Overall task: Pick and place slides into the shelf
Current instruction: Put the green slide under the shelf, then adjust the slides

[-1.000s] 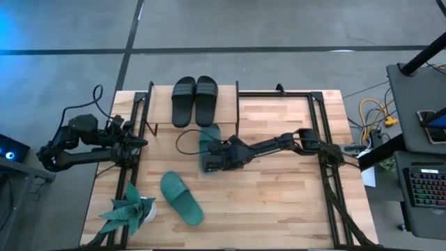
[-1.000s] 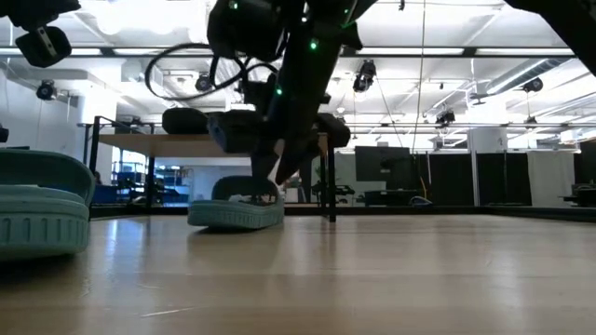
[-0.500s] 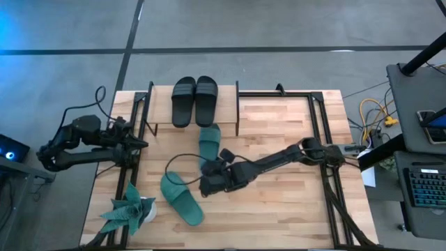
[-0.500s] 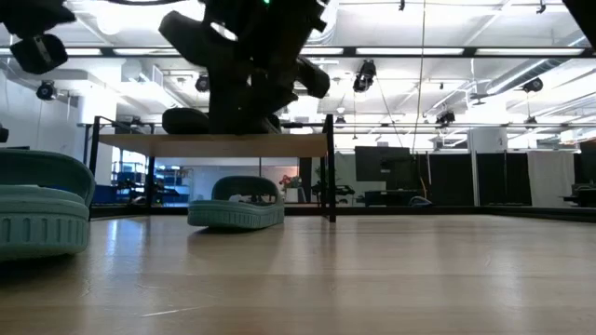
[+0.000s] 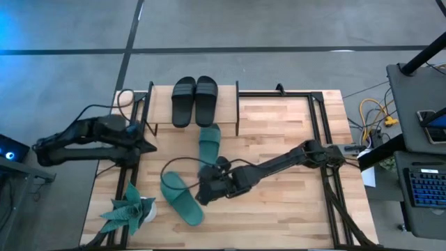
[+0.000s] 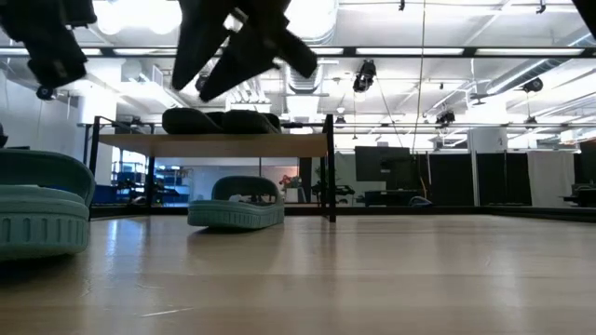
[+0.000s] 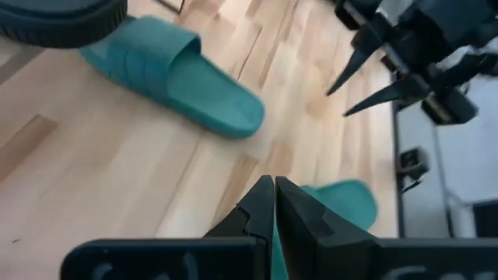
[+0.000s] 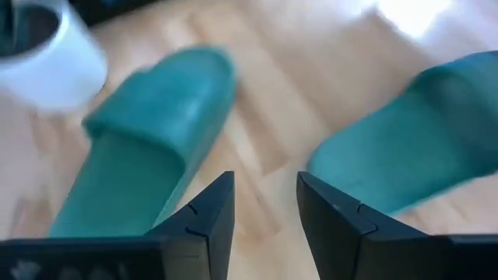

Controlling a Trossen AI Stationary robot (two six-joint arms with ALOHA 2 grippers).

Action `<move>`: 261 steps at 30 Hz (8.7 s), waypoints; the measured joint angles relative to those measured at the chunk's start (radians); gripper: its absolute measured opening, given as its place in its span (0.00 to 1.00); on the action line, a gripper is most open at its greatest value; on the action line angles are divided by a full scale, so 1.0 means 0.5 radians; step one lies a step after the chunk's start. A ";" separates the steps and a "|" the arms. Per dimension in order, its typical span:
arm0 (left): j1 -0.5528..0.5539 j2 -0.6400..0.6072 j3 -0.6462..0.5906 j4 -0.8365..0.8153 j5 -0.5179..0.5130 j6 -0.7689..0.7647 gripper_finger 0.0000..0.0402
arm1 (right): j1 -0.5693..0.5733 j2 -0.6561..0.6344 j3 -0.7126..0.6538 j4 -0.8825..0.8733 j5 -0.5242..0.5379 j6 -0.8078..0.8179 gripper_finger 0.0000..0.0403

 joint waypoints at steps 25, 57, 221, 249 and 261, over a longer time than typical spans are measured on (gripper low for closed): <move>0.000 -0.259 -0.001 -0.156 0.045 0.032 0.00 | -0.027 0.462 0.279 0.563 -0.376 -1.194 0.51; 0.000 -0.338 -0.012 -0.219 0.043 0.054 0.00 | -0.243 0.593 0.283 0.637 -0.077 -0.394 0.04; 0.000 1.155 -0.515 0.443 -0.503 -0.362 0.00 | 0.033 0.146 0.624 -1.716 0.411 1.367 0.03; -0.027 0.853 -0.283 0.595 -0.669 -0.314 0.00 | -0.179 0.148 0.062 -1.407 0.056 1.486 0.03; -0.044 0.163 -0.212 0.759 -0.413 -0.386 0.00 | -0.354 -0.253 -0.663 -0.438 -0.158 1.324 0.02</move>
